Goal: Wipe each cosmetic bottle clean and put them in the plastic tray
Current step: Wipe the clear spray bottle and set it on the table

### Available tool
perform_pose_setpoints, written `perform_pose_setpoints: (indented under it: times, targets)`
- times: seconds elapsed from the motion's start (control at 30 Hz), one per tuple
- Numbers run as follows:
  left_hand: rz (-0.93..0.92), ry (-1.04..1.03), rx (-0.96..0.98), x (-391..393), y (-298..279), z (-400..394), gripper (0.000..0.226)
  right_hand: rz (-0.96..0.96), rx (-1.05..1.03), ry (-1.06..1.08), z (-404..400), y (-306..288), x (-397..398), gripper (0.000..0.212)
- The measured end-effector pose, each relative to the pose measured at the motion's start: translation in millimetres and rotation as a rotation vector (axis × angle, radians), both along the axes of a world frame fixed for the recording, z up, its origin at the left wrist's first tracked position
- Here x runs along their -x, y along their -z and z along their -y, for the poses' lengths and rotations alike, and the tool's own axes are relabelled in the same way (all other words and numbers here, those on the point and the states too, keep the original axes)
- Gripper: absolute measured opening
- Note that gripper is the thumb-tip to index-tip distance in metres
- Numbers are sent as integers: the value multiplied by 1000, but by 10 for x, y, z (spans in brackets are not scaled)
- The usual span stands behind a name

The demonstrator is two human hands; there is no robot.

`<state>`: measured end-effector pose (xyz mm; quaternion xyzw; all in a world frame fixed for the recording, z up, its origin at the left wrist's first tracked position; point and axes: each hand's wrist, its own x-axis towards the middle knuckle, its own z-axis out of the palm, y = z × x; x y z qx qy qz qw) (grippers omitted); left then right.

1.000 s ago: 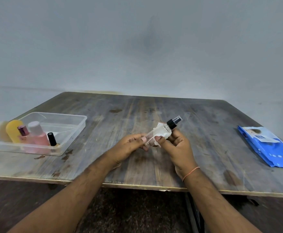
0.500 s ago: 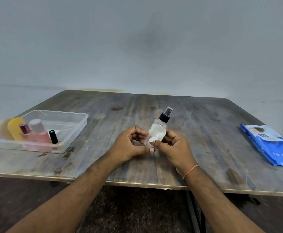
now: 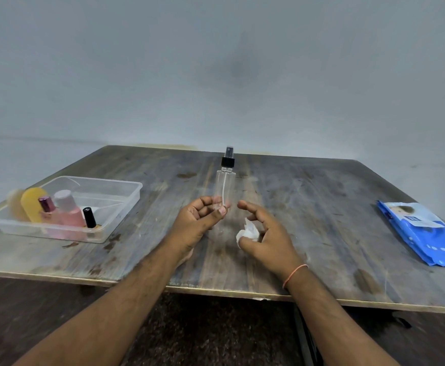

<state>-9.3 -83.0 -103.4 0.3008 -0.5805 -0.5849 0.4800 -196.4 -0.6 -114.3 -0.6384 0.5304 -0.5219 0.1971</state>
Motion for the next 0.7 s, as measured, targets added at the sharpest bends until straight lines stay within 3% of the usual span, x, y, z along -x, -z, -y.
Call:
perform_pose_setpoints:
  times: [0.13,0.27,0.53,0.7]
  targets:
    - [7,-12,-29,13,32,25,36,-32,12,117,16,10,7,69]
    - [9,-22,-22,16,30,18,38,72,13,204,68,60,17,62]
    - [21,-7,0,10,24,-3,33,-2,2,54,16,2,26,75]
    - [67,33,37,11,36,13,31,-37,55,144,24,12,-2,65]
